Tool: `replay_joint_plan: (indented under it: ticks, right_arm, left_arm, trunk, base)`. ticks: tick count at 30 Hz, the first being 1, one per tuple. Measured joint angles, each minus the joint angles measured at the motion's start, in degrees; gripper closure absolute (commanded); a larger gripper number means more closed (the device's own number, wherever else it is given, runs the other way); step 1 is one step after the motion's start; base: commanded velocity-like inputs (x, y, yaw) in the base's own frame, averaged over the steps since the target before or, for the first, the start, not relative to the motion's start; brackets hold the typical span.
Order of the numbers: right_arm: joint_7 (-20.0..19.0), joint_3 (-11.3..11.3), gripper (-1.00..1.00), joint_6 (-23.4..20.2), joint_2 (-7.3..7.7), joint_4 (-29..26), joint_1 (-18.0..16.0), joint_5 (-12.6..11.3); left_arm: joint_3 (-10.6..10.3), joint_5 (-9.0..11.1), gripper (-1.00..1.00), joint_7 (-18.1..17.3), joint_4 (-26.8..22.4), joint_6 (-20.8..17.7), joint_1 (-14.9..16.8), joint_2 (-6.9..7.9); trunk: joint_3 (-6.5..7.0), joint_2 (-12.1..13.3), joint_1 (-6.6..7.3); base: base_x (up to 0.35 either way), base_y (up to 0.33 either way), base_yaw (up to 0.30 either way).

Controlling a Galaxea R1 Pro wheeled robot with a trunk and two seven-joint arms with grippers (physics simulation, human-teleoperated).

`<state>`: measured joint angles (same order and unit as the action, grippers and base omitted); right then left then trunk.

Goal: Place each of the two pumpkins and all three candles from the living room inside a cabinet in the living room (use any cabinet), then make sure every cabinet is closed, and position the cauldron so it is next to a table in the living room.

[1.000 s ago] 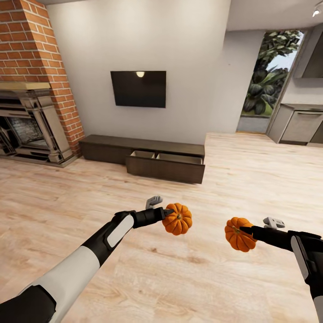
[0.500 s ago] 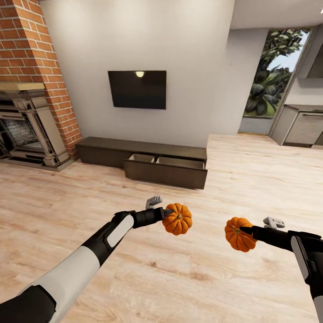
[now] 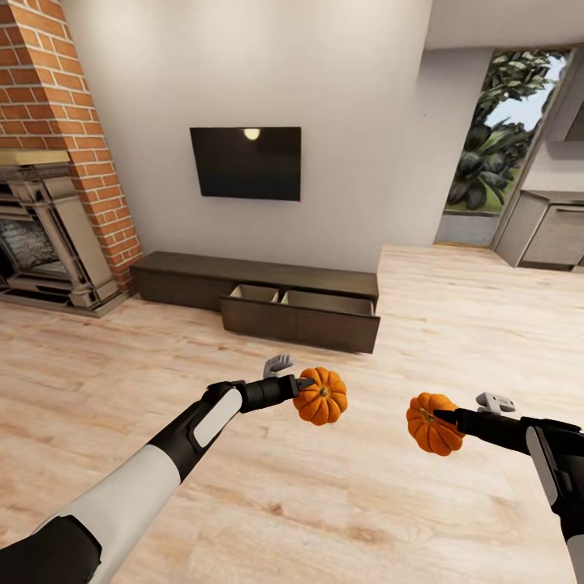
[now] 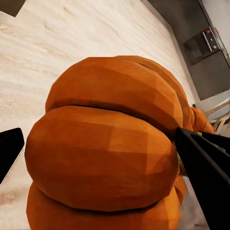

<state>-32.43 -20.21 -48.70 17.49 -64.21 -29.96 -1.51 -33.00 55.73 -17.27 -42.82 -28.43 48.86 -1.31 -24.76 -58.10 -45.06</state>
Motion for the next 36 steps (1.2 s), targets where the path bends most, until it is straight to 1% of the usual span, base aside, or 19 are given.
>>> replay_joint_plan:
  ticks: [4,18,24,36]
  right_arm:
    - [0.0,0.1,1.00,0.0,0.00,0.0,0.0,0.3]
    - [0.0,0.0,1.00,0.0,0.00,0.1,0.0,0.0]
    - [0.0,0.1,1.00,1.3,0.00,0.9,0.0,0.1]
    - [0.0,0.2,1.00,1.7,-0.05,1.8,0.0,0.2]
  left_arm:
    - [0.0,0.0,1.00,0.0,0.0,0.0,0.0,0.00]
    - [0.0,0.0,1.00,0.1,0.1,0.0,0.0,0.00]
    - [-0.1,0.0,1.00,0.1,0.1,0.0,0.0,0.00]
    - [-0.1,0.0,1.00,0.1,0.1,0.0,0.0,0.00]
  trunk:
    - [0.00,0.0,0.00]
    - [0.00,0.0,0.00]
    - [0.00,0.0,0.00]
    - [0.00,0.0,0.00]
  base:
    - [0.337,0.000,0.000]
    - [0.337,0.000,0.000]
    - [0.337,0.000,0.000]
    - [0.337,0.000,0.000]
